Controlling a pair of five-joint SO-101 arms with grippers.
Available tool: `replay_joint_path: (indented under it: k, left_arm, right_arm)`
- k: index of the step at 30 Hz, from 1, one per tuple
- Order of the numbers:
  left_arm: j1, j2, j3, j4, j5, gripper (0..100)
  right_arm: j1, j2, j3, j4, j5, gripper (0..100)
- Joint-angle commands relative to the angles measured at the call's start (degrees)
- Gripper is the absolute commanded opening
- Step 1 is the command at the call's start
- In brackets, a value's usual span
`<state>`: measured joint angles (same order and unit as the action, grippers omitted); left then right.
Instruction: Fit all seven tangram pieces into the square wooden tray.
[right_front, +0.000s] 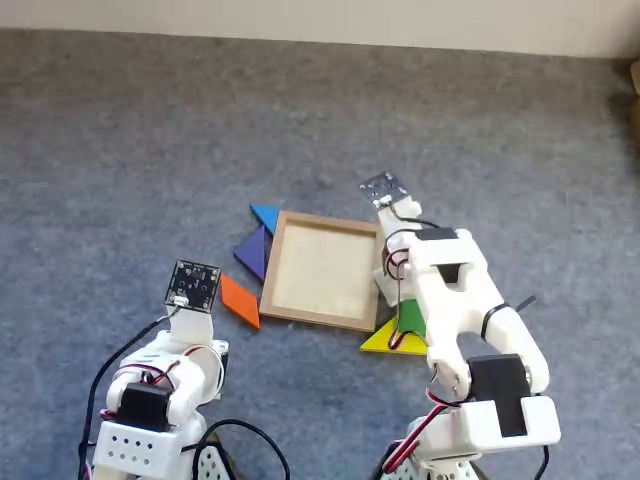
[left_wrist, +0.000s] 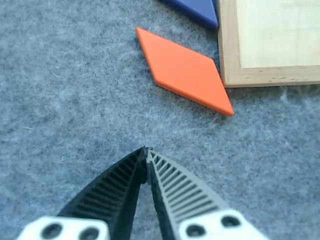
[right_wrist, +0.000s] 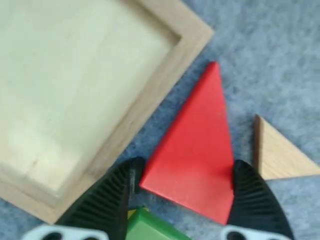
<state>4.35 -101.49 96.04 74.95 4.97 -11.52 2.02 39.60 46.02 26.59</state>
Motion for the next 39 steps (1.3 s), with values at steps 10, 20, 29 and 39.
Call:
replay_joint_path:
  k: [10,20,29,39]
  left_arm:
    - [-0.57,-2.51,1.1,0.35,-0.44,1]
    - [-0.57,-2.51,1.1,0.35,-0.44,1]
    - [-0.57,-2.51,1.1,0.35,-0.44,1]
    - [-0.57,-2.51,1.1,0.35,-0.44,1]
  right_arm:
    - [0.4,-12.88,-0.22,2.42,0.53,18.1]
    - [0.4,-17.8,-0.04,4.35,0.44,18.1]
    - [-0.84,-9.54,-0.66,4.18,0.44,18.5]
    - [-1.27,3.91,-6.02,6.02,0.53,26.2]
